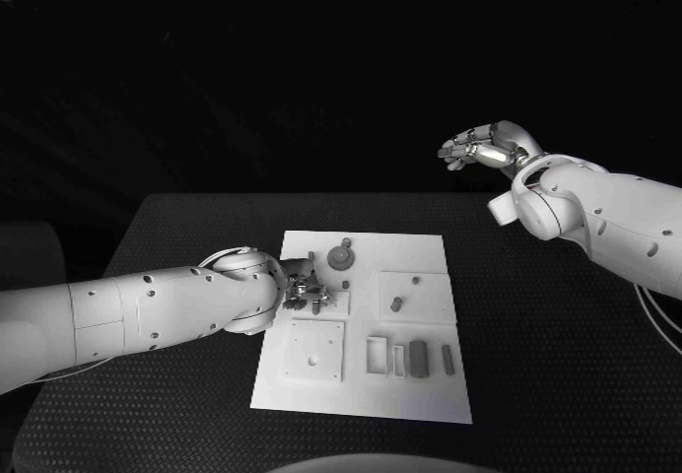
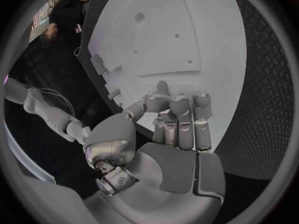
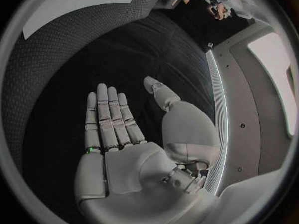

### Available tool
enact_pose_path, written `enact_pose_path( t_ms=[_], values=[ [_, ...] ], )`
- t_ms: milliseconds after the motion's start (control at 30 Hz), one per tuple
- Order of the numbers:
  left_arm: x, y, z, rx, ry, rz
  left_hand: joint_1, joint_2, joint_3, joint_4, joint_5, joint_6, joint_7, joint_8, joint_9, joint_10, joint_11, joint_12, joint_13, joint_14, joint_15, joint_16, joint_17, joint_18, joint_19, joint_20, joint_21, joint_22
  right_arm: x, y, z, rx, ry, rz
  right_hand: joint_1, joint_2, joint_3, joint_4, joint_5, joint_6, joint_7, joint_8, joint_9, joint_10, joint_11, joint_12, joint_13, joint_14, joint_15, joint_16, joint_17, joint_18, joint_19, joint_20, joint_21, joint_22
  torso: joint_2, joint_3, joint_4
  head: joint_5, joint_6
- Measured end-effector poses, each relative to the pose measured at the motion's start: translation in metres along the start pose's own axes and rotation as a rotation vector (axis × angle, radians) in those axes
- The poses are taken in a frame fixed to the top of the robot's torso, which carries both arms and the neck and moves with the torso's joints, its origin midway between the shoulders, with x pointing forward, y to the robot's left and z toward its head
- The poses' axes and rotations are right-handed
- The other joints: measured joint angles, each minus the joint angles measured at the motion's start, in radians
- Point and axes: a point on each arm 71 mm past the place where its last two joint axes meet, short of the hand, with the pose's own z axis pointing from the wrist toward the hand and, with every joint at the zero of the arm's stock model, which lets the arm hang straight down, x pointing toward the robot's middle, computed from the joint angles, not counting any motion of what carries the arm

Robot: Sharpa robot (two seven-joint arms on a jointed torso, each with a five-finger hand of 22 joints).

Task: Assemble the parts on the task board

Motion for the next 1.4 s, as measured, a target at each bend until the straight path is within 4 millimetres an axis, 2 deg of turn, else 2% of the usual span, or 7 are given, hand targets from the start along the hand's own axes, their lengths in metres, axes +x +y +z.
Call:
enact_pose_path(
  t_ms=[133,167,233,400,900,1100,1400],
  values=[
    [0.0,0.001,0.0,-0.002,0.003,0.001,-0.028,-0.031,-0.047,0.008,0.0,0.01,-0.01,0.0,0.004,-0.002,0.002,0.0,0.0,-0.001,-0.002,0.003,-0.002,0.0,0.0,0.0,0.0,0.0,0.0,0.0,0.0,0.0,0.0,0.0,0.0,0.0,0.0,0.0,0.0,0.0,0.0,0.0,0.0,0.0,0.0,0.0,0.0,-0.001,0.001,0.0,0.0,0.0,0.0,0.0,0.0,0.001,0.0,-0.0005,0.0,0.0,0.001],
    [0.001,0.002,0.0,-0.005,0.005,0.001,-0.032,-0.041,-0.055,0.008,0.0,0.059,-0.037,-0.006,-0.002,-0.027,0.002,0.0,0.0,-0.002,-0.003,0.004,-0.002,0.0,0.0,0.0,0.0,0.0,0.0,0.0,0.0,0.0,0.0,0.0,0.0,0.0,0.0,0.0,0.0,0.0,0.0,0.0,0.0,0.0,0.0,0.0,0.0,-0.001,0.001,0.0,0.0,0.0,0.0,0.0,0.0,0.001,0.0,-0.0006,0.0,-0.001,0.002],
    [0.005,0.003,0.001,-0.008,0.015,0.003,-0.036,-0.061,-0.067,0.012,0.0,0.075,-0.043,0.0,0.003,-0.037,-0.01,0.0,0.0,-0.005,-0.004,0.004,-0.003,-0.008,0.0,0.0,0.006,0.0,0.0,0.0,0.0,0.001,-0.001,0.0,0.0,0.0,0.0,0.0,0.0,0.0,0.0,0.0,0.0,0.0,0.0,0.0,-0.001,-0.001,0.001,0.0,0.0,0.0,0.0,0.0,0.0,0.001,0.0,-0.0006,0.0,-0.001,0.002],
    [0.005,0.004,0.0,-0.011,0.016,0.003,-0.055,-0.109,-0.087,0.038,0.0,0.073,-0.045,0.002,0.009,-0.034,-0.014,0.0,0.0,-0.007,-0.002,0.004,-0.007,0.022,0.0,0.0,0.004,0.0,-0.001,-0.001,0.0,0.001,-0.001,0.0,0.0,0.0,0.0,0.0,0.0,-0.004,-0.004,0.0,0.0,0.0,0.0,0.0,-0.001,-0.001,0.001,0.0,-0.001,0.0,0.0,0.0,0.0,0.001,0.0,-0.0009,0.0001,-0.001,0.003],
    [0.004,0.006,-0.004,-0.006,0.014,-0.009,-0.087,-0.149,-0.152,0.052,0.0,0.067,-0.05,0.002,0.015,-0.034,-0.014,0.0,-0.001,-0.014,-0.009,0.008,-0.014,0.041,-0.009,0.002,0.0,0.001,-0.002,-0.001,-0.001,0.003,-0.003,-0.001,0.0,0.0,0.0,0.0,0.0,-0.004,-0.004,0.0,-0.001,0.0,0.0,0.0,-0.002,-0.001,0.001,-0.001,-0.001,0.0,0.0,0.0,-0.004,0.002,0.0,-0.0009,-0.0001,-0.001,0.005],
    [-0.009,0.001,-0.008,0.01,-0.01,-0.036,-0.069,-0.229,-0.111,0.125,0.0,0.064,-0.049,0.002,0.019,-0.034,-0.014,0.0,-0.004,-0.017,-0.013,0.008,-0.022,0.04,-0.009,0.002,0.0,0.0,-0.003,-0.002,-0.001,0.006,-0.005,-0.002,0.0,0.0,0.0,0.0,0.0,-0.004,-0.004,0.0,-0.001,0.0,0.0,0.0,-0.003,-0.001,0.001,-0.004,-0.001,0.0,-0.004,0.004,-0.004,0.003,-0.001,-0.0006,0.0005,-0.001,0.008],
    [-0.043,-0.006,-0.017,0.029,-0.068,-0.058,-0.033,-0.235,-0.106,0.13,0.0,0.042,-0.042,-0.004,0.02,-0.04,-0.009,-0.016,-0.012,-0.035,-0.013,0.004,-0.032,0.04,-0.018,0.004,-0.002,0.0,-0.004,-0.004,0.0,0.01,-0.009,-0.003,0.0,0.0,0.0,0.0,0.002,-0.004,-0.004,0.0,-0.002,0.0,0.0,0.0,-0.004,-0.001,0.001,-0.004,-0.001,0.0,-0.004,0.004,-0.004,0.003,-0.001,-0.0006,0.0006,0.004,0.018]
  ],
)
